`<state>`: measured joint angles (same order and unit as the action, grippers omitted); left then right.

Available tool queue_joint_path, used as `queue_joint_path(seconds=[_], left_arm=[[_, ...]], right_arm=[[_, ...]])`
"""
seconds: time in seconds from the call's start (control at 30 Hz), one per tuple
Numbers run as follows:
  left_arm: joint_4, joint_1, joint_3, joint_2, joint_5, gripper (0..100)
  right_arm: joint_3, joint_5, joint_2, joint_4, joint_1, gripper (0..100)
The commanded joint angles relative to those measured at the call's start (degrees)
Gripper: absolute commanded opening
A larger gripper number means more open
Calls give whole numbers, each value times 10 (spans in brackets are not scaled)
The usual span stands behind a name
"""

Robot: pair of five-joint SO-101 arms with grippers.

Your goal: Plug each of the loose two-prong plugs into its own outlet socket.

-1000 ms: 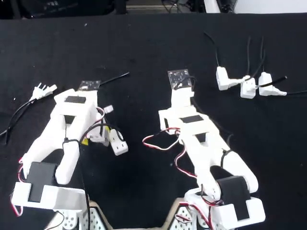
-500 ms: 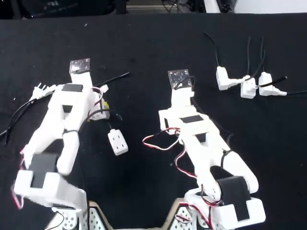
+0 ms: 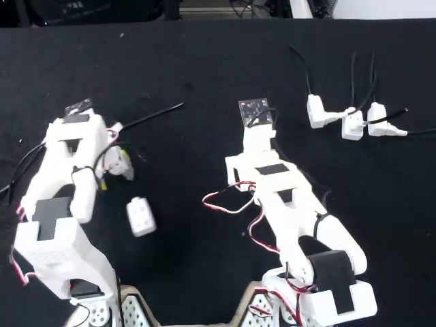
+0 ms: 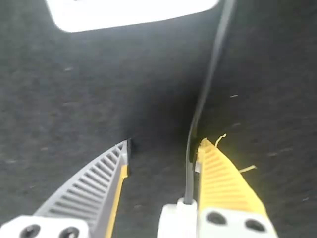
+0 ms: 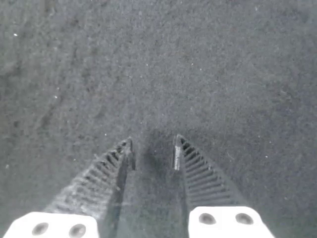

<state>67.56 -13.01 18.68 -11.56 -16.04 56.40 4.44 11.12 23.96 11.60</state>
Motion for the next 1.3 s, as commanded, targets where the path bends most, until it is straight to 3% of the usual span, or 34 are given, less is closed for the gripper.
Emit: queue_joint_path(seconds=[0.0,0.1,0.23,0.53,0.63,0.73,0.83,1.07,1.27], left_arm=[[43,-56,-21,3,43,224],[49,-70,-15,32,45,224],[51,-73,5,96,101,224],[51,-129,138,197,396,224],[51,-130,196,201,440,224],[51,-97,219,202,433,224],[51,-44,221,202,372,224],[51,124,221,200,255,224],[22,243,216,197,207,224]], right_arm=[[-29,6,22,5,-11,123],[-29,4,23,16,-10,123],[-22,2,71,49,15,123],[44,1,155,11,22,124],[42,1,156,11,20,124],[42,1,156,11,19,124],[41,1,156,10,3,123],[41,1,156,10,-23,123],[42,1,156,9,-24,123]])
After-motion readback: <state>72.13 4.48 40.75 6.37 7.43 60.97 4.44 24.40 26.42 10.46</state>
